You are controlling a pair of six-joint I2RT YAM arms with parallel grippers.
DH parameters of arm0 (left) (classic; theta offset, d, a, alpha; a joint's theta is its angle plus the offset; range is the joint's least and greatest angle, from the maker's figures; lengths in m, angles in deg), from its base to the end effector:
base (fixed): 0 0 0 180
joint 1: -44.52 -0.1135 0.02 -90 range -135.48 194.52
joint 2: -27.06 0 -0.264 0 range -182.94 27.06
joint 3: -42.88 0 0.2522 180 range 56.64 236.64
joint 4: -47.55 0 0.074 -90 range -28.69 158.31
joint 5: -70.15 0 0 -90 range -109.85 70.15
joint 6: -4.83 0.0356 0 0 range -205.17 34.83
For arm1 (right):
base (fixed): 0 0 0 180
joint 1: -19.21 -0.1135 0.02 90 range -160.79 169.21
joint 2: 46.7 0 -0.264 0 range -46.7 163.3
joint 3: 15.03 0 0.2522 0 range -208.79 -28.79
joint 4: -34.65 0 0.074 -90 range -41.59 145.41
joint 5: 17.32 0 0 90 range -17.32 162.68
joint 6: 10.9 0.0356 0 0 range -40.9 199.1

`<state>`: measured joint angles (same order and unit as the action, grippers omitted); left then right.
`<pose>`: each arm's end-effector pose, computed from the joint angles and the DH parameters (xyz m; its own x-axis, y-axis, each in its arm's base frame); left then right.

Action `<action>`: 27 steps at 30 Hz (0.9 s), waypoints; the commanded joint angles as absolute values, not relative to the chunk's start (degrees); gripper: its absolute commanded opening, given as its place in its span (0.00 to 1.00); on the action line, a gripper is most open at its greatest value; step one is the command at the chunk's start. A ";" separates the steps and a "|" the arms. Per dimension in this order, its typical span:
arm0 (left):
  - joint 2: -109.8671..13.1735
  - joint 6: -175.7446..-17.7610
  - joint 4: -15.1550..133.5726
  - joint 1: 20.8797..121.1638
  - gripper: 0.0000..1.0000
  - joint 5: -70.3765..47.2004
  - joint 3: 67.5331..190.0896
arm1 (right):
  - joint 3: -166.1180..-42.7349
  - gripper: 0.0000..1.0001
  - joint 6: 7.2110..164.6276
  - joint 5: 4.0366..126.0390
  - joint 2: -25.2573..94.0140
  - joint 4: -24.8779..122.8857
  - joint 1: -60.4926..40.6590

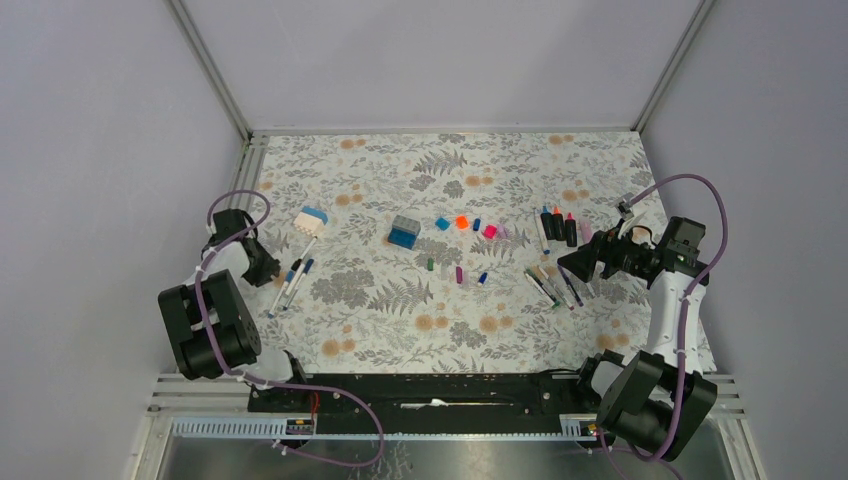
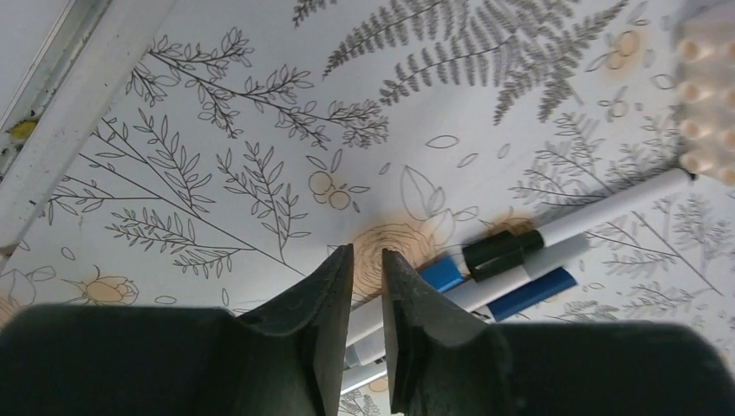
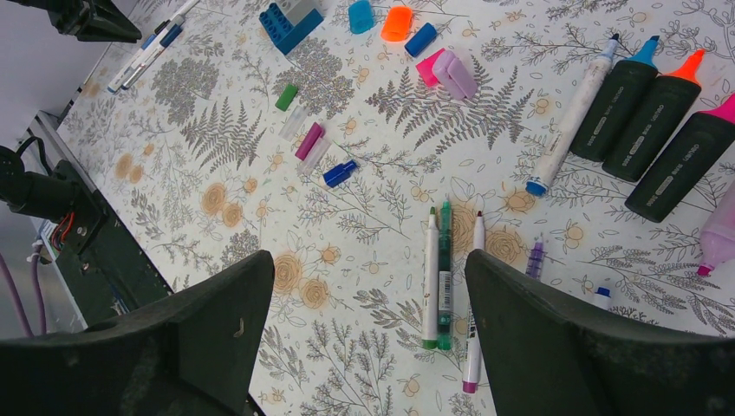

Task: Open the pen caps
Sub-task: Adjust the pen at the center of the board.

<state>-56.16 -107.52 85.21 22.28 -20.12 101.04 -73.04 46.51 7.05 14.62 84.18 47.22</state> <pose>0.2476 0.1014 0.1714 -0.6162 -0.6628 -0.4255 -0.6647 0.7274 -0.1704 0.1906 -0.0647 0.2599 -0.4355 -0.0201 -0.8999 -0.6250 0.7262 0.2863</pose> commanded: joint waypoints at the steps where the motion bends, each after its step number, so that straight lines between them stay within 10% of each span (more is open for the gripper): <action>1: -58.63 -109.75 86.84 22.11 0.22 -23.72 101.72 | -75.68 0.88 45.03 5.49 14.17 85.88 46.80; 27: -54.25 -114.12 94.49 22.79 0.06 -14.07 99.28 | -76.08 0.88 44.62 5.25 13.71 86.52 46.79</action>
<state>-56.23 -113.10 93.17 22.46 -16.89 99.95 -73.63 45.87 7.03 14.62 85.45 47.22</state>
